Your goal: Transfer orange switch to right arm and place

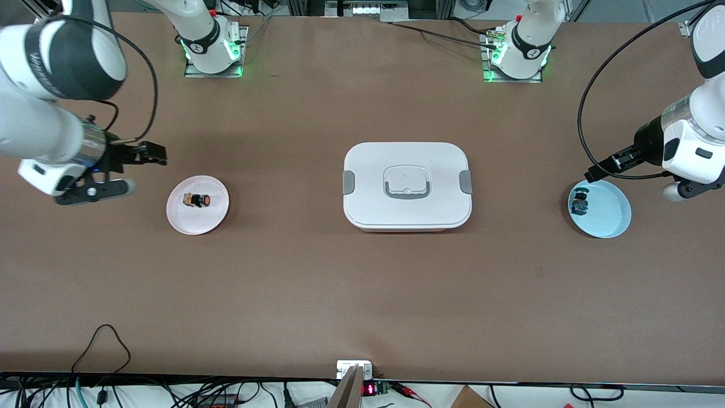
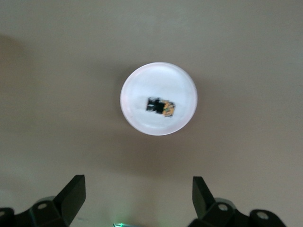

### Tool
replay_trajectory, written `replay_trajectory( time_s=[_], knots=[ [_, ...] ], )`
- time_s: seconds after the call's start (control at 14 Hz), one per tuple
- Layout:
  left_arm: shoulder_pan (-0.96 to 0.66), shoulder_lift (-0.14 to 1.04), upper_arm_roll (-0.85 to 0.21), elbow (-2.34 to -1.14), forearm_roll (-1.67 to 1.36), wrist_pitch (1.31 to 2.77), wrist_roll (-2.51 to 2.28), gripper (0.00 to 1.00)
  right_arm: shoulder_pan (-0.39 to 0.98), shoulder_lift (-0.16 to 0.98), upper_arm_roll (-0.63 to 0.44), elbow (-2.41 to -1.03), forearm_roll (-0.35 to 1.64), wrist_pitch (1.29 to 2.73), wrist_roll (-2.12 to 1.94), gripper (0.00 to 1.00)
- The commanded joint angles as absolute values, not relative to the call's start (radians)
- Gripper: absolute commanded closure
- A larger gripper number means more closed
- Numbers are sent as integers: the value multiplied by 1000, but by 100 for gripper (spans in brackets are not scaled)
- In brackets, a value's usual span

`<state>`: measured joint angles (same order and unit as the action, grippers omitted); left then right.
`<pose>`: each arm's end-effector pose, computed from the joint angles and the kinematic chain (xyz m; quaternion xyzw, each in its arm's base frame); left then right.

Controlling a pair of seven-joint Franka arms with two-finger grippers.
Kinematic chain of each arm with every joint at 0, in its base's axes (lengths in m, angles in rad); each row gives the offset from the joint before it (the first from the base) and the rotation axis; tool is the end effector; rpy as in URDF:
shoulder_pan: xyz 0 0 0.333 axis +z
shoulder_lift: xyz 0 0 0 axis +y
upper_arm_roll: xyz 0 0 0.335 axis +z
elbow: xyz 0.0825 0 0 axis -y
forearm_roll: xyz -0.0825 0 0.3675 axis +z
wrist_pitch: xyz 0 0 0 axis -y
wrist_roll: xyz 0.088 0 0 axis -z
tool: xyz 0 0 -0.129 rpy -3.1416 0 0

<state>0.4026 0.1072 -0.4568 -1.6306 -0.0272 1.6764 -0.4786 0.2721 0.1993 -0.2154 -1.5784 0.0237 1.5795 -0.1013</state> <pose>0.5712 -0.0227 0.5496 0.9761 0.2127 -0.0341 0.0292 0.5822 0.0460 0.5088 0.9923 0.0773 -0.0968 0.0073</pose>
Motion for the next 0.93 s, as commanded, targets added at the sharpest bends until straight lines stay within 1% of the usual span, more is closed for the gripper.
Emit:
replay_trajectory(
  time_s=[0.0,0.07,0.21,0.28,0.43,0.5,0.57,0.71,0.85],
  knots=[
    [382,108,-428,-1612,-44,1663,-445,0,161,218,-206,-1499,-1,1562,-89,0],
    [297,89,-361,-1618,-43,1660,-457,0,126,218,-201,-1488,-3,1563,-84,0],
    [105,72,-154,-1638,-43,1658,-450,0,72,215,-198,-1467,12,1565,-83,0],
    [39,66,-87,-1646,-43,1661,-449,0,63,215,-198,-1445,15,1557,-84,0],
    [15,28,-63,-1687,-41,1681,-443,0,54,210,-199,-1428,20,1545,-83,0],
    [-3,-36,-60,-1771,-35,1724,-442,0,37,207,-196,-1428,24,1545,-81,0],
    [-21,-91,-52,-1851,-2,1761,-425,0,20,206,-171,-1428,28,1546,-80,0],
    [-26,-97,-52,-1850,46,1758,-292,0,-14,206,-124,-1430,28,1546,-74,0],
    [-21,-94,-41,-1845,46,1758,-157,0,6,203,-120,-1437,15,1543,-55,0]
  ],
)
